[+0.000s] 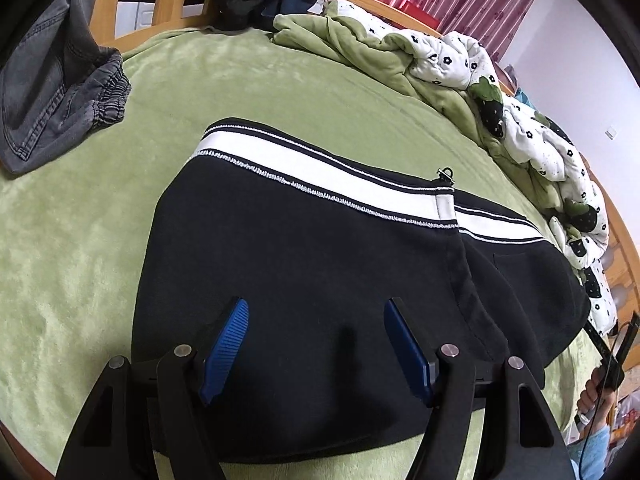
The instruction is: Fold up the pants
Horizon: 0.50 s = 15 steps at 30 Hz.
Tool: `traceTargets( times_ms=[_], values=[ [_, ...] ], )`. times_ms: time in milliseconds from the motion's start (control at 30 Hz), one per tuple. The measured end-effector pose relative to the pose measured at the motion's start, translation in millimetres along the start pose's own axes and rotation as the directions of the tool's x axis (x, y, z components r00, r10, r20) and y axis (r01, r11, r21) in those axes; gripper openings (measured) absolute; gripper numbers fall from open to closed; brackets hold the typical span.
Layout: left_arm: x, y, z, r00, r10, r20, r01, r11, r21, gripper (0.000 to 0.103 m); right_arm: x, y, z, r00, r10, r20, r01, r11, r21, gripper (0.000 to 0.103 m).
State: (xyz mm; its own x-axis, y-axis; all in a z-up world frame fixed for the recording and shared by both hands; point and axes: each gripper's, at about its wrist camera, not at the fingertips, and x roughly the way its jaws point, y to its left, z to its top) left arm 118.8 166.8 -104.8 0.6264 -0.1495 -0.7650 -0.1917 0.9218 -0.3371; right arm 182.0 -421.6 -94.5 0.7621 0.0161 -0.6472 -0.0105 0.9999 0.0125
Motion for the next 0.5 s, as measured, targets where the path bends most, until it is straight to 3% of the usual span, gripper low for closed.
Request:
traceTargets(
  times_ms=[33,100,200,267,400,500],
  values=[
    [-1,1,-1,1.0,-0.007,-0.001,0.007,1.0,0.0,0.068,-9,-5,-6,1.0,-0.017,0.004,0.017,1.0,0.024,0.039],
    [-1,4,-3,1.0,-0.024,-0.005,0.024,1.0,-0.005,0.068,-23,-16,-13,0.999,0.031,0.011,-0.032,0.994,0.104,0.043],
    [0,5,-8,0.999,-0.043,-0.005,0.043,0.999,-0.011,0.068,-38,-22,-17,0.984,0.179,0.012,-0.176,0.949,0.26,0.061],
    [-1,6,-10,0.998,-0.065,-0.005,0.065,0.998,-0.02,0.068,-39,-13,-18,0.966,0.257,0.028,-0.252,0.912,0.325,0.067],
    [-3,8,-12,0.992,-0.128,-0.016,0.128,0.991,-0.026,0.068,-17,11,-20,0.952,0.306,0.005,-0.28,0.867,0.412,0.071],
    [-4,10,-14,0.989,-0.151,-0.008,0.151,0.988,-0.018,0.068,11,17,-18,0.939,0.344,0.001,-0.294,0.801,0.522,0.073]
  ],
)
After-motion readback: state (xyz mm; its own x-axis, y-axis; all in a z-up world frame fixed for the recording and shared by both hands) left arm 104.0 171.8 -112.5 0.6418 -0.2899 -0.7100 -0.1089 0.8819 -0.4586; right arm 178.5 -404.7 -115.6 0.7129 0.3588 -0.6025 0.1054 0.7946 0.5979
